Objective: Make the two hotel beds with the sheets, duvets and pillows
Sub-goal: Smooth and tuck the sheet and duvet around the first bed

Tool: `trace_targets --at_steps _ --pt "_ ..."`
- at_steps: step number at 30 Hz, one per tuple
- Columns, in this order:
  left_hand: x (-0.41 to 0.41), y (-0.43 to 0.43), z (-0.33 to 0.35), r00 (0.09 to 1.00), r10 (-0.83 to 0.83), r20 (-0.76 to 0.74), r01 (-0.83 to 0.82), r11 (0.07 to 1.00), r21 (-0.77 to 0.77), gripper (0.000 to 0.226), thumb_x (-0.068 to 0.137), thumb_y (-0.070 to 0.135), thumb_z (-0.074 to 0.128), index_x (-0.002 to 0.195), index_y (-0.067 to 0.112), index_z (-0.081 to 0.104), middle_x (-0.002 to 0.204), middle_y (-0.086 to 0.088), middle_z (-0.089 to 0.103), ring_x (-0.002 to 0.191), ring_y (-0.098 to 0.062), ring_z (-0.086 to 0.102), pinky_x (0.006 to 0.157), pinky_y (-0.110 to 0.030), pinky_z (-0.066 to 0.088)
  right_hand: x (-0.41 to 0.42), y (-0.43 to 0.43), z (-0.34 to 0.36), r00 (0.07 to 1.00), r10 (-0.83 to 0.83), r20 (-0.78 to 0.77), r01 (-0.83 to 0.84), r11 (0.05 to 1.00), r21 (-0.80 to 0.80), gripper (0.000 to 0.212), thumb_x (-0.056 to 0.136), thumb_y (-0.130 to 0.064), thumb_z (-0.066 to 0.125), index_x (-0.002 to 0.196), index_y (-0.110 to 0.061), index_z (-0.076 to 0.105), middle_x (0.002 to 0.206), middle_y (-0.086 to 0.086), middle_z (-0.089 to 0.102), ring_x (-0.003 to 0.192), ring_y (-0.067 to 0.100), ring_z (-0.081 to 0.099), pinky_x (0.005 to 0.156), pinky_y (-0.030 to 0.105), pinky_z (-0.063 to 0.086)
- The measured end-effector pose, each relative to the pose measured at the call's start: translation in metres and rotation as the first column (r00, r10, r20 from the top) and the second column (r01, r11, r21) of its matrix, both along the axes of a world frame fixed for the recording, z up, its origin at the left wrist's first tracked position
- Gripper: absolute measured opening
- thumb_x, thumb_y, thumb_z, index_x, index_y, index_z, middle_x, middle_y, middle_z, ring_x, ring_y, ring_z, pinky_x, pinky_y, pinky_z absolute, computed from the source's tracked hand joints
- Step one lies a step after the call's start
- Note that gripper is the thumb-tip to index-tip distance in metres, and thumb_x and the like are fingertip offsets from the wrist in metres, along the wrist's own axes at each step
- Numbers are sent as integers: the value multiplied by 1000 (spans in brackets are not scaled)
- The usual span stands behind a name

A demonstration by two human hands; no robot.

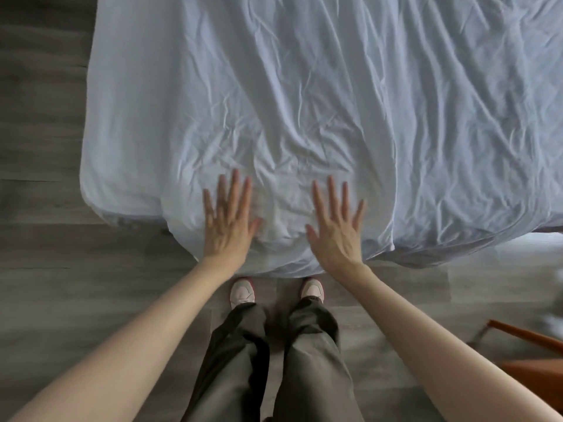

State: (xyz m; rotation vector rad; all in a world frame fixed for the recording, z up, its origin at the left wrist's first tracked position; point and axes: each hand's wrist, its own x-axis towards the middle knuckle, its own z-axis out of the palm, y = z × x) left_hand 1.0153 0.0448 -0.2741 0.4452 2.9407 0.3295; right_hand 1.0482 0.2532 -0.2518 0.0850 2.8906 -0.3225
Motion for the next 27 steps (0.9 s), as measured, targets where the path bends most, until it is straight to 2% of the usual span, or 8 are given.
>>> trace_targets --at_steps 3,7,10,13,15,17,21,27 --pt "7 14 -10 993 -109 49 114 985 -131 93 90 53 45 151 22 -19 161 -9 -12 147 -37 -7 115 -63 2 -3 -19 -15 983 174 53 -178 980 94 90 93 -44 53 153 -24 -12 160 -1 -19 146 27 -21 115 62 -10" --pt "-12 -13 -23 979 -4 201 68 948 -310 108 86 55 57 140 41 -36 147 -5 -45 138 -42 -32 105 -68 -16 -6 27 -33 981 103 166 -130 978 162 101 84 -49 63 148 -49 -16 154 -13 -33 141 46 -26 100 78 -9" --pt "-18 -48 -24 984 104 142 -52 941 -334 110 88 38 63 140 43 -34 147 -4 -44 142 -33 -29 108 -54 -23 5 67 -29 986 73 151 -109 964 244 106 88 -9 61 144 -57 -16 156 -10 -31 139 54 -21 106 71 -8" --pt "-17 -55 -9 977 117 176 -56 947 -315 97 93 12 55 146 39 -22 155 -3 -32 146 -32 -20 118 -46 -10 8 78 -12 981 -6 196 -42 969 242 102 88 13 38 145 -56 -12 160 -7 -22 142 53 -11 117 62 5" --pt "-15 -49 9 958 136 254 -52 949 -310 90 94 4 48 151 34 -15 158 -5 -27 146 -33 -16 121 -44 1 2 76 6 969 -36 244 -2 988 153 93 88 8 36 150 -52 2 163 -5 -4 144 47 8 118 54 13" --pt "-11 -42 34 951 139 275 -48 948 -313 81 98 14 45 153 29 -12 159 -3 -23 148 -31 -12 121 -45 3 -4 68 31 961 -35 274 11 996 87 79 90 -3 41 151 -44 13 162 -3 12 145 33 18 119 50 12" --pt "1 -28 92 971 90 220 -26 960 -279 72 100 29 40 154 24 -9 160 -3 -21 148 -28 -13 119 -46 0 1 48 85 979 38 199 -37 999 -8 66 98 -20 45 154 -38 13 163 -1 7 150 25 3 120 48 2" --pt "11 -18 193 994 76 75 -62 982 -176 70 101 29 40 154 23 -5 161 -3 -16 148 -29 -11 119 -47 0 1 26 167 987 141 75 -131 984 -120 66 99 -24 47 154 -36 13 163 -1 9 150 26 3 120 52 4"
